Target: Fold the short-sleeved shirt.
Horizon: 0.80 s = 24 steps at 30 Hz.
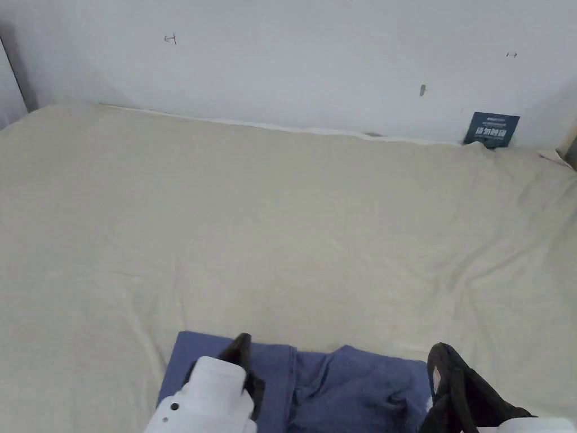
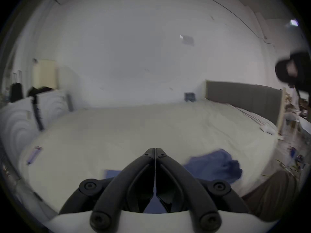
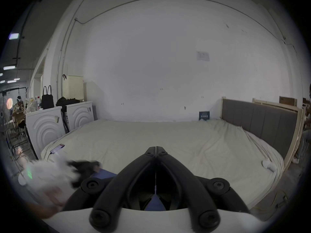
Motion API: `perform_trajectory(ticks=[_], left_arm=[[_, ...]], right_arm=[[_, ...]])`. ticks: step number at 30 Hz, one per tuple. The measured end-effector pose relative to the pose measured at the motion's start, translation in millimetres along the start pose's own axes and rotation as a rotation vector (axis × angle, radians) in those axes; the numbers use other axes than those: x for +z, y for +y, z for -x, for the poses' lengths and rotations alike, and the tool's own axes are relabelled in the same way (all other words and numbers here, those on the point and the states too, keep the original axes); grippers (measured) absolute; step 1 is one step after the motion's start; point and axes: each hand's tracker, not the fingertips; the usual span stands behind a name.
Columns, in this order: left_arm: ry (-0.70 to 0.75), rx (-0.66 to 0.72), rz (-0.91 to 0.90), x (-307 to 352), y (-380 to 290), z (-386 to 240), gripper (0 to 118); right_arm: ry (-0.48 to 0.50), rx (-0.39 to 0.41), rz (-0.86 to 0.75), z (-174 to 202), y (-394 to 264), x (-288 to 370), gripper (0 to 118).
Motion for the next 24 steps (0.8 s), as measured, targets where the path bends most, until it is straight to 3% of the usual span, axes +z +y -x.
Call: perform_trajectory(ticks=[2, 5, 8, 12, 14, 15, 16, 18, 19, 24], left_arm=[[0.147, -0.002, -0.059, 27, 11, 35, 0], [0.218, 0.063, -0.109, 59, 18, 76, 0], [0.367, 0.052, -0.137, 83, 6, 90, 0], [0.353, 0.116, -0.041, 75, -11, 94, 0], [0.316, 0.146, -0.024, 65, -15, 94, 4], [0.286, 0.155, 0.002, 57, -17, 95, 19], [0.247, 0.172, 0.044, 46, -19, 96, 45], [0.101, 0.238, 0.173, 14, -26, 102, 110], [0.025, 0.27, 0.236, -4, -33, 105, 118], [-0.057, 0.347, 0.445, -85, -86, 112, 118]], right_arm=[[-0.012, 0.053, -0.038, 11, 4, 2, 0], [-0.001, 0.091, -0.072, 20, 3, 6, 0], [-0.051, 0.119, -0.059, 28, -5, 8, 0], [-0.025, 0.033, -0.038, 25, -12, 7, 0], [-0.03, 0.045, -0.028, 24, -13, 5, 0], [-0.032, 0.052, -0.023, 23, -14, 5, 0], [-0.03, 0.054, -0.018, 23, -14, 4, 0], [-0.015, 0.038, 0.006, 21, -17, 1, 0], [-0.002, 0.025, 0.023, 20, -19, -1, 0], [0.048, -0.032, 0.084, 15, -29, -5, 0]])
